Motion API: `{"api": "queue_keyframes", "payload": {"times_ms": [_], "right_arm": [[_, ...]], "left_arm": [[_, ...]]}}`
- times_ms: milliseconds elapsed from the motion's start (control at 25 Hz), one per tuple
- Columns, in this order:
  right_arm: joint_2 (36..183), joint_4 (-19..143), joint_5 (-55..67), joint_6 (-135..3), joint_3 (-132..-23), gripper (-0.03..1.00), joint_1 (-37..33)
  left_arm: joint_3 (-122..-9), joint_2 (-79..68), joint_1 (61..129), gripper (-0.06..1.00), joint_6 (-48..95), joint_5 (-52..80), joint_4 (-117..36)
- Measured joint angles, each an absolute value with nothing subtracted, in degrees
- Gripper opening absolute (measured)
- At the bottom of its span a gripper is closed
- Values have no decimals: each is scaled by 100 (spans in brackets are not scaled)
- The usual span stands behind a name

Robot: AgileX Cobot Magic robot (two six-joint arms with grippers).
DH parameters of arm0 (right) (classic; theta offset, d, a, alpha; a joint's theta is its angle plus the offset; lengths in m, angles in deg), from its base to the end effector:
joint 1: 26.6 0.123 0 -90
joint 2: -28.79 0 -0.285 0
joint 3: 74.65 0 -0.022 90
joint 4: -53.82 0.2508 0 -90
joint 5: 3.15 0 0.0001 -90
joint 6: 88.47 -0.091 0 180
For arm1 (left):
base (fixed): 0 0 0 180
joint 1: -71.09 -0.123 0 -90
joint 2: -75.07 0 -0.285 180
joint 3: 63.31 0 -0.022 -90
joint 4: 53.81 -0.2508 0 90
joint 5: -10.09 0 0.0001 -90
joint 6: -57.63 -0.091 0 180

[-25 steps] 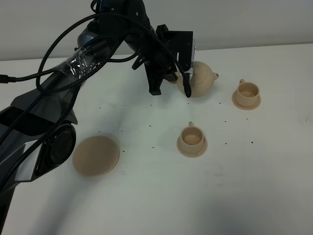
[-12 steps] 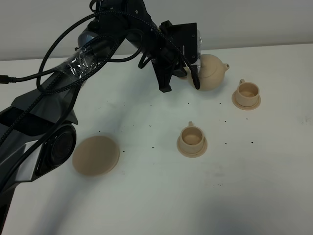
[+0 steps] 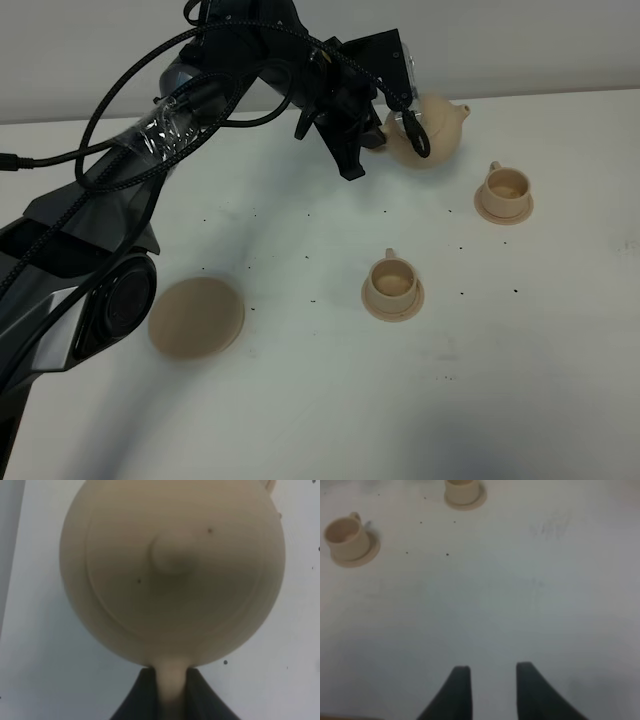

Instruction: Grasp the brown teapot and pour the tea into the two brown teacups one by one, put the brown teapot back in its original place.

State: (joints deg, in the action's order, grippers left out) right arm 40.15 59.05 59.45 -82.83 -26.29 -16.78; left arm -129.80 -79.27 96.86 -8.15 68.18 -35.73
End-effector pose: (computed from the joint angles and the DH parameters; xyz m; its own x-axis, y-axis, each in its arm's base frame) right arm 0.0015 0.0077 0.2761 -0.5112 -0.1454 -0.8471 -0.2667 0.9638 -0.0046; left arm 0.4916 -0.2640 0.2062 0.0508 0.8634 -0.5019 0.9201 0.1550 0.3598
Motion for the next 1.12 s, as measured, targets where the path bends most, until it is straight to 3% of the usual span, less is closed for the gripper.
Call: {"api": "queue_keyframes", "payload": {"times_ms": [360,800,1120], "right_arm": [[4015,5905,5945,-8283,-2629,24,-1678],[4015,5905,5945,-8283,-2629,24,-1678],[4015,5905,5945,-8283,-2629,24,-1678]], "left_arm": [[-12980,-7927,10055,12,-692,6762,-4501],[-12980,-7927,10103,12,-697,6614,-4489],[-12980,-7927,10114,12,-803,7204,-4704]]}}
